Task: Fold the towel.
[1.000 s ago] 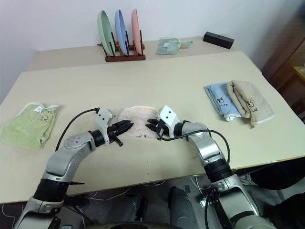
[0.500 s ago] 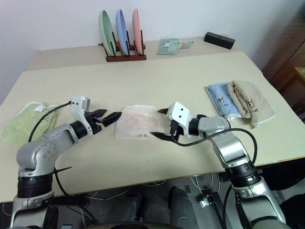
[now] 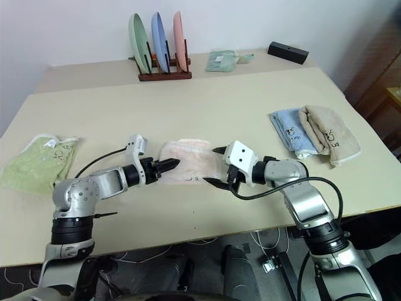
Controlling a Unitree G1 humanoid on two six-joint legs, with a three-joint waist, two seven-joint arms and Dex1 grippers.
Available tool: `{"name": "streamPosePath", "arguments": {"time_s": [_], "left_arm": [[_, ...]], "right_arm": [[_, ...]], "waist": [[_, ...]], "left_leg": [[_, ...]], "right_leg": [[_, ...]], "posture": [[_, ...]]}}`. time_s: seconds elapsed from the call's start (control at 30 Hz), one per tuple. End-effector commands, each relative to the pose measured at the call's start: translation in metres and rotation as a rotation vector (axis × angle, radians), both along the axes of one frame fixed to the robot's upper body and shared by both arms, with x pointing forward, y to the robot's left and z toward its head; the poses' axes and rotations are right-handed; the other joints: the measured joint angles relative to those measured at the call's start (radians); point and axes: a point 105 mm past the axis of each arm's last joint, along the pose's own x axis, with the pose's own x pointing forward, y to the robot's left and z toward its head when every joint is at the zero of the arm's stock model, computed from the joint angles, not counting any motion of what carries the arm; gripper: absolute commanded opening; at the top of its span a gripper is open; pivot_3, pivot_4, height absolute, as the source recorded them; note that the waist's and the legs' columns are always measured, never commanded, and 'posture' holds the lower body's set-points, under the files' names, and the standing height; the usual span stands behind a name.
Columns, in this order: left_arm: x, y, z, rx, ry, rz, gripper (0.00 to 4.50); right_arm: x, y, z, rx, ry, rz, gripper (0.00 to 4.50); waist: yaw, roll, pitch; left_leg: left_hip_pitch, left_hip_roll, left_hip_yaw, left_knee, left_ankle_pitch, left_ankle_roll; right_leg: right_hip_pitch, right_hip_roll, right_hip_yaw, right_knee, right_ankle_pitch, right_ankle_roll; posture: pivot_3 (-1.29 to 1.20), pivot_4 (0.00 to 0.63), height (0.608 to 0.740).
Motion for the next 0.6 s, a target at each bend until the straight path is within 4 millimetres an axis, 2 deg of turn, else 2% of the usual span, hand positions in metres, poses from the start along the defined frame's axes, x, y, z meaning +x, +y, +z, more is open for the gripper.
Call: {"name": "streamPosePath", "arguments": {"time_s": [0.03, 0.2, 0.3, 0.4, 0.43, 0.47, 0.53, 0.6], "left_arm": [[0.003, 0.002, 0.012, -0.074, -0.035, 0.036, 0.14], [0.010, 0.016, 0.042, -0.146, -0.198, 0.141, 0.06], [0.020, 0.066, 0.081, -0.201, -0.372, 0.390, 0.06], [0.020, 0.104, 0.105, -0.231, -0.468, 0.570, 0.06], [0.019, 0.125, 0.116, -0.238, -0.513, 0.670, 0.06], [0.011, 0.159, 0.128, -0.246, -0.564, 0.809, 0.06], [-0.007, 0.205, 0.138, -0.252, -0.613, 1.001, 0.06], [-0.022, 0.234, 0.136, -0.249, -0.615, 1.109, 0.06]], "right_arm": [[0.001, -0.002, 0.017, 0.007, -0.076, -0.010, 4.50], [0.018, -0.013, 0.024, 0.001, -0.139, -0.095, 4.50], [0.036, -0.031, 0.031, -0.018, -0.199, -0.184, 4.50], [0.040, -0.036, 0.031, -0.029, -0.211, -0.198, 4.50], [0.040, -0.037, 0.031, -0.032, -0.213, -0.193, 4.50], [0.039, -0.035, 0.030, -0.029, -0.209, -0.184, 4.50], [0.037, -0.031, 0.027, -0.025, -0.202, -0.162, 4.50], [0.036, -0.028, 0.024, -0.022, -0.196, -0.144, 4.50]], "waist": [[0.000, 0.000, 0.000], [0.000, 0.000, 0.000], [-0.002, 0.000, 0.000], [-0.001, 0.000, 0.000], [-0.001, 0.000, 0.000], [0.000, 0.000, 0.000], [-0.004, -0.001, 0.000], [-0.007, -0.001, 0.000]], "left_leg": [[0.000, 0.000, 0.000, 0.000, 0.000, 0.000], [0.000, 0.000, 0.000, 0.000, 0.000, 0.000], [0.000, 0.000, 0.000, 0.000, 0.000, 0.000], [0.000, 0.001, 0.000, -0.001, 0.000, -0.001], [0.000, 0.001, 0.000, -0.001, 0.000, -0.001], [0.000, 0.001, 0.000, -0.001, 0.000, -0.001], [0.000, 0.001, 0.000, -0.001, 0.000, -0.001], [0.000, 0.001, 0.001, -0.001, 0.000, -0.001]], "right_leg": [[0.000, 0.000, 0.000, 0.000, 0.000, 0.000], [0.000, 0.000, 0.000, 0.000, 0.000, 0.000], [0.000, 0.000, 0.000, 0.000, 0.000, 0.000], [-0.001, 0.000, 0.000, 0.000, 0.000, 0.000], [-0.001, 0.001, 0.000, 0.000, 0.000, 0.000], [-0.001, 0.000, 0.000, -0.001, 0.000, 0.000], [-0.001, 0.001, 0.000, -0.001, 0.000, 0.000], [-0.001, 0.001, 0.001, -0.001, 0.000, 0.000]], "posture": [[0.00, 0.150, 0.738], [0.00, 0.150, 0.738], [0.00, 0.150, 0.738], [0.00, 0.150, 0.738], [0.00, 0.150, 0.738], [0.00, 0.150, 0.738], [0.00, 0.150, 0.738], [0.00, 0.150, 0.738]]}}
